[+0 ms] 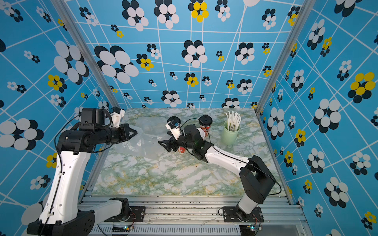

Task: Pack milk tea into plastic carrier bags
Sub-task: Pick up the plastic carrier bag from the center of the board.

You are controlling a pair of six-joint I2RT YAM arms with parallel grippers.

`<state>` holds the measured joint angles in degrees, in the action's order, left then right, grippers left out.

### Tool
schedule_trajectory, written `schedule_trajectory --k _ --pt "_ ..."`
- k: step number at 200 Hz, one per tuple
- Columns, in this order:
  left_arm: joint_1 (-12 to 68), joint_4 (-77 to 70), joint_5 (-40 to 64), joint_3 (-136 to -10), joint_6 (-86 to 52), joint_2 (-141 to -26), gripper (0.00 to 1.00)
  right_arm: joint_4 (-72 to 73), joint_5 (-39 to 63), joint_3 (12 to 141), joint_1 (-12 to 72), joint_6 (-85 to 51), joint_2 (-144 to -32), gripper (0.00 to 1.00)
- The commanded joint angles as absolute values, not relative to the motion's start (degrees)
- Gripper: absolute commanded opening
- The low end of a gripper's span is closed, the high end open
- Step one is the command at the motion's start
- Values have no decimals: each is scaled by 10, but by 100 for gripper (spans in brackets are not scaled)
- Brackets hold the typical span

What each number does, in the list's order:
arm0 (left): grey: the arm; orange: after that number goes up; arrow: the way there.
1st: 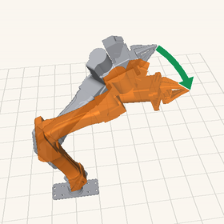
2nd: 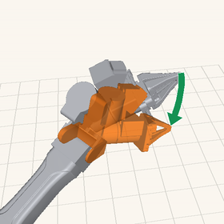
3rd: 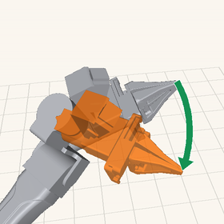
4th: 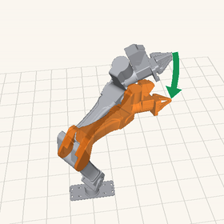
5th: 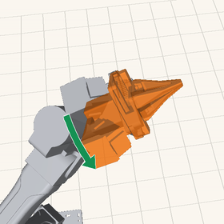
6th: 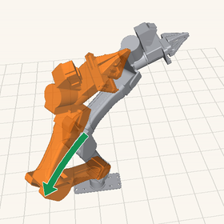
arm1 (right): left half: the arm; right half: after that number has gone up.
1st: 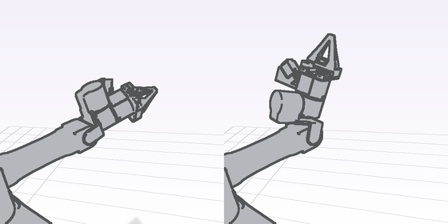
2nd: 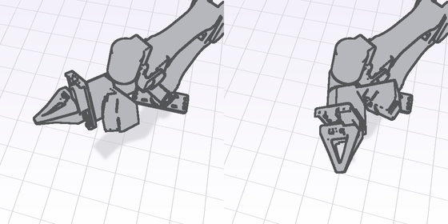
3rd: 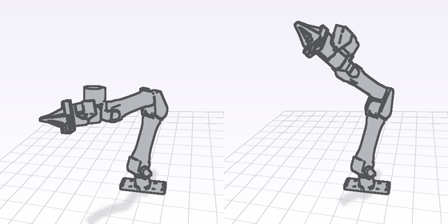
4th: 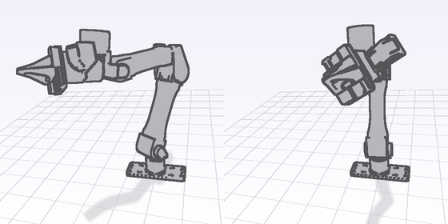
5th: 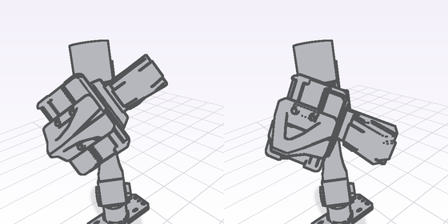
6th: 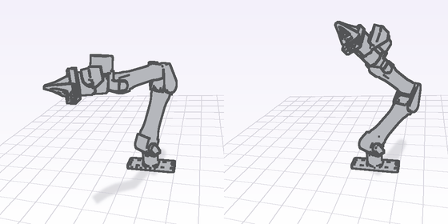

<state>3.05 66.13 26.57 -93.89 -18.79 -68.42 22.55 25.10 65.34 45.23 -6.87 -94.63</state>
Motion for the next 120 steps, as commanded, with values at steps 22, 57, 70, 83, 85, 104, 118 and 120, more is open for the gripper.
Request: schedule_trajectory --k 22,57,70,83,85,104,118,120 --pt "28 687 305 -963 -177 -681 0 282 390 677 441 -127 -975 64" --pt "28 688 299 -966 -178 -678 0 284 418 675 441 -142 -972 33" --pt "28 687 296 -966 -178 -678 0 274 417 671 441 -142 -965 19" --pt "28 685 290 -961 -179 -677 0 266 413 666 441 -148 -955 7" --pt "28 685 289 -960 -179 -676 0 264 412 665 441 -150 -952 5" --pt "28 680 279 -944 -179 -676 0 242 396 653 441 -171 -926 0" --pt "28 670 279 -928 -183 -674 8 217 365 637 444 -194 -898 0" --pt "28 668 280 -925 -184 -674 10 214 361 634 444 -197 -893 0"
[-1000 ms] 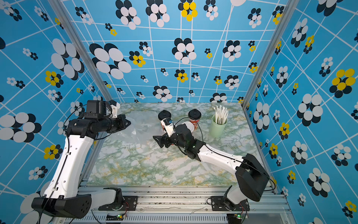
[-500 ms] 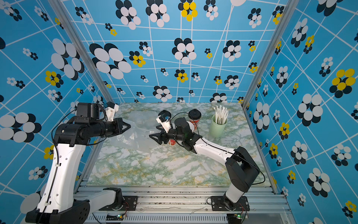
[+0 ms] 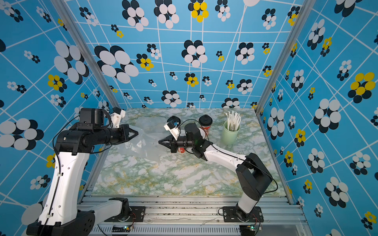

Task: Pack milk tea into plastic carrier bags
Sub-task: Pick up the plastic carrier bag from the center of the board.

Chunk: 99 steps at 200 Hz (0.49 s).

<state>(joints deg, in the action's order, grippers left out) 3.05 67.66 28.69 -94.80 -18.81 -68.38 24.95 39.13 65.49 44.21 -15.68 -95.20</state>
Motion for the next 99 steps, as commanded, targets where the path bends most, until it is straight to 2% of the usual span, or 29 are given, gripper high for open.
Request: schedule_trajectory --k 1,17,58,66,72,99 --pt "28 667 281 -924 -184 -674 10 212 360 632 445 -198 -891 0" --pt "29 647 296 -897 -192 -671 22 183 331 607 454 -222 -852 0" --pt "30 613 308 -852 -208 -665 38 18 255 592 487 -276 -759 0" --pt "32 611 308 -850 -209 -665 42 -17 236 595 492 -298 -744 0" --pt "32 610 308 -850 -209 -667 49 -40 226 597 493 -319 -734 0" --pt "48 611 304 -864 -207 -681 60 -90 206 598 494 -416 -701 0"
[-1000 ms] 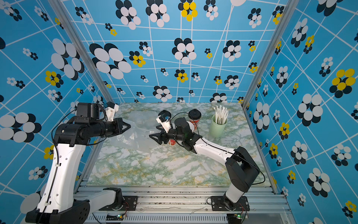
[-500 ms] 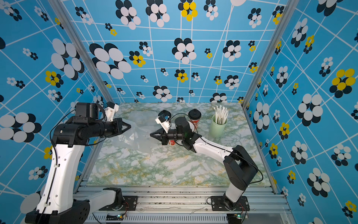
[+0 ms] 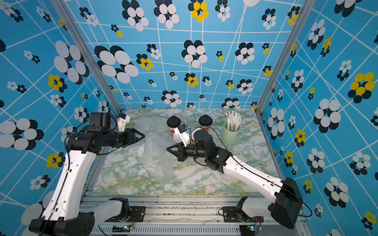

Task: Pack milk tea into plastic carrier bags
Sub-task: Pick up the plastic carrier bag from the center of the board.

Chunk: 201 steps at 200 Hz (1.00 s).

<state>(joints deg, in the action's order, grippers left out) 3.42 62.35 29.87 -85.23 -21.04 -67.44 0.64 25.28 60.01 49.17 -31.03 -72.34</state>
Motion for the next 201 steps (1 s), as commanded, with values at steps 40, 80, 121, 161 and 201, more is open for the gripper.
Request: schedule_trajectory --k 40,80,121,161,201 --pt "101 628 272 -901 -210 -691 67 -105 173 599 497 -517 -691 0" --pt "172 625 249 -844 -245 -664 72 -98 146 573 497 -542 -694 0" --pt "200 538 305 -710 -332 -609 87 -111 145 558 497 -526 -683 0" --pt "251 478 301 -634 -390 -596 90 -121 143 558 497 -515 -680 0" --pt "294 512 228 -632 -399 -605 86 -125 141 563 496 -510 -678 0"
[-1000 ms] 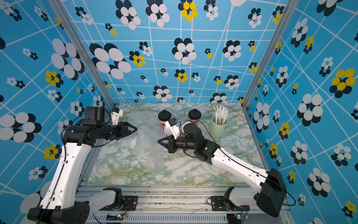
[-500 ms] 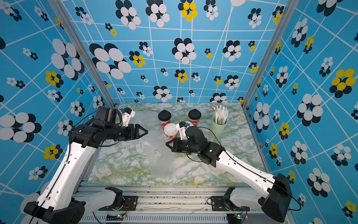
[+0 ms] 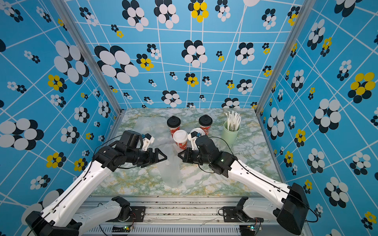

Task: Pack milk tea into plastic carrier bags
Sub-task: Pick up the plastic carrier bag from the center of the board.

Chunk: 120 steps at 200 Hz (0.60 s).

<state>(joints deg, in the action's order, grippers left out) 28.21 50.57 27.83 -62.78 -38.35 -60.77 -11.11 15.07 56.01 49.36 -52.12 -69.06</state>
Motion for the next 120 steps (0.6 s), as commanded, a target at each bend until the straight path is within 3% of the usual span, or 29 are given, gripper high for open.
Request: schedule_trajectory --k 1,64,89,120 --pt "294 513 225 -632 -399 -605 86 -125 140 563 496 -509 -678 0" --pt "294 590 133 -679 -429 -586 95 -129 131 560 496 -510 -671 0" --pt "300 515 194 -616 -468 -578 96 -129 133 563 496 -508 -672 0" --pt "334 413 241 -576 -503 -583 85 -129 130 565 496 -508 -671 0"
